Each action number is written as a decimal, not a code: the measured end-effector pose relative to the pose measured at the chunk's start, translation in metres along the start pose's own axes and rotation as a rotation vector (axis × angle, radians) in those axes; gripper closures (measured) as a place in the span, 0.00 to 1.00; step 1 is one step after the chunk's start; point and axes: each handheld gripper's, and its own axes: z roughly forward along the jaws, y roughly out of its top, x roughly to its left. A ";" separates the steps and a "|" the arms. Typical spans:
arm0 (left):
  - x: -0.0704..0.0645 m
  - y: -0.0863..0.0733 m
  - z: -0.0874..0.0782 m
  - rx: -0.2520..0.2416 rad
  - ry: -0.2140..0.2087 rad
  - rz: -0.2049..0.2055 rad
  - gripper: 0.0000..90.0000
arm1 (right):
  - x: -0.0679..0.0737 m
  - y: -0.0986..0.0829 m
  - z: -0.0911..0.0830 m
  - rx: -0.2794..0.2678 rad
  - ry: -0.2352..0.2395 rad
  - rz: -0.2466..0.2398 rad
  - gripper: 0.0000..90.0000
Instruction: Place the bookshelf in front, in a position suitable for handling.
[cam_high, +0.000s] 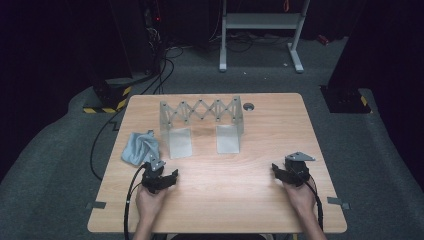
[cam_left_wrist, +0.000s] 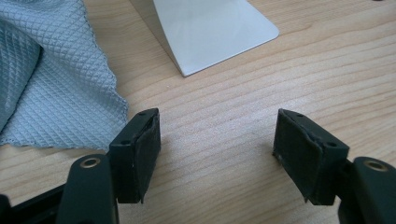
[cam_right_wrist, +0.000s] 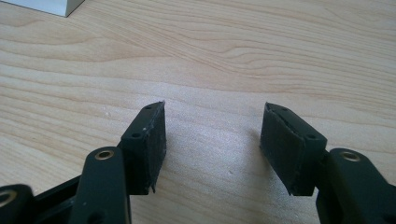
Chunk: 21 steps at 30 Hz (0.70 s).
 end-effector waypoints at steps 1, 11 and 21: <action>0.000 0.000 0.000 0.000 0.000 0.000 0.36 | 0.000 0.000 0.000 0.000 -0.002 0.003 0.46; 0.000 0.000 0.000 0.001 0.003 -0.005 0.35 | 0.001 0.000 0.000 0.000 0.001 0.000 0.46; 0.003 0.001 -0.003 0.007 -0.010 -0.057 0.41 | 0.009 0.007 0.005 -0.008 0.012 -0.011 0.55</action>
